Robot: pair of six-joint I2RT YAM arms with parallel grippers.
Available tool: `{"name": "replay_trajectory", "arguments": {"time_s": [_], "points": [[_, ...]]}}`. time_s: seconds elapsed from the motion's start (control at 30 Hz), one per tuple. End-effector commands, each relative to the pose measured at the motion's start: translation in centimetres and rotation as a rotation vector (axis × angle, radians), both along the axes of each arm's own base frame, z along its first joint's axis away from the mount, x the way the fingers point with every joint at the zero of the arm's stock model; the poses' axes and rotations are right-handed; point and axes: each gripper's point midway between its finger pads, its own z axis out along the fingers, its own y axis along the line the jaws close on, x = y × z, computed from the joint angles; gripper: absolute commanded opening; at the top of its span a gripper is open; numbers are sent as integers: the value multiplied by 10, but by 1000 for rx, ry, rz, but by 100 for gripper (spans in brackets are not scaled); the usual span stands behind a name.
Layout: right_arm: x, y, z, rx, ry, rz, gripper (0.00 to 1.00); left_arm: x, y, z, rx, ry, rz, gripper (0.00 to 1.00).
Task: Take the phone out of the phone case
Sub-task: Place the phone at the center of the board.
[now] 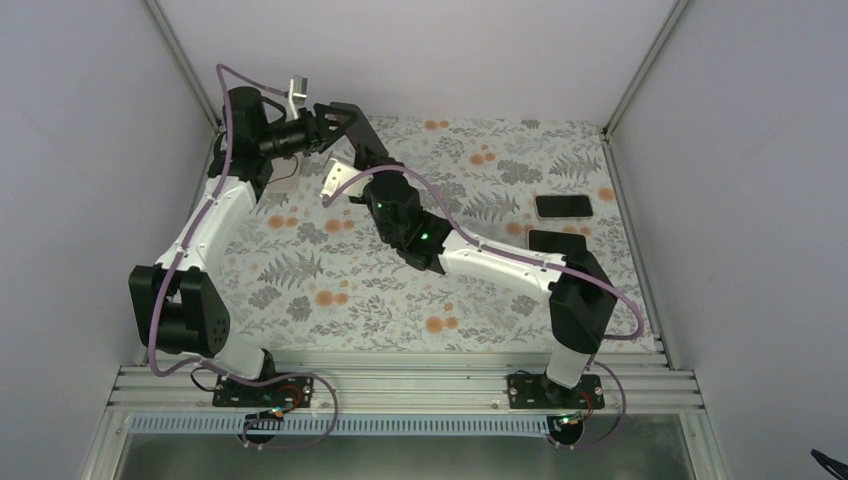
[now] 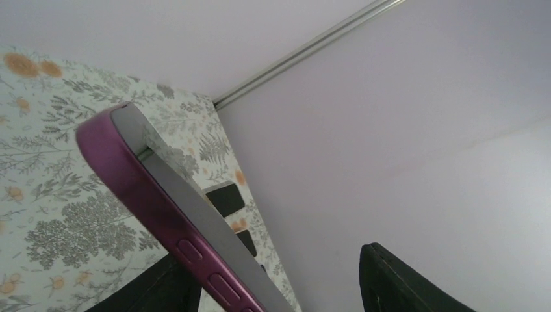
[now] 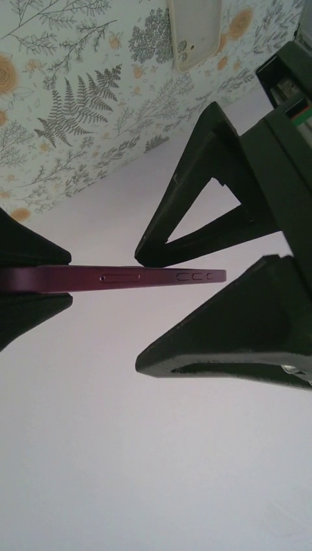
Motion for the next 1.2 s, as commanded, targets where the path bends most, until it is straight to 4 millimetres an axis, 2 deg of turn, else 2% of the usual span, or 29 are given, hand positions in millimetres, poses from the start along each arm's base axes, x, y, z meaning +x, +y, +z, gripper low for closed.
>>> {"name": "replay_trajectory", "arguments": {"time_s": [0.0,0.07,0.37,0.5,0.73,0.83,0.93,1.03,1.17], "points": [[-7,0,14,37,-99,-33,4,2,-1,-7,-8,13,3,55],[-9,1,13,24,-112,-39,4,3,-1,-13,-11,33,3,48],[-15,5,-2,-63,-178,-76,4,7,-1,-22,-20,73,11,33],[-20,3,-5,-115,-269,-109,4,7,-1,-29,-22,99,13,26],[-24,0,-6,-129,-313,-125,4,8,0,-35,-14,112,14,3],[-25,-1,-7,-132,-309,-121,6,10,2,-37,-1,106,21,2],[-26,-1,-9,-131,-290,-109,28,13,6,-36,14,88,28,2],[-27,-2,-10,-119,-265,-95,57,17,10,-30,30,55,34,2],[-28,1,-19,-123,-170,-52,80,20,16,-28,71,16,38,2]]}}
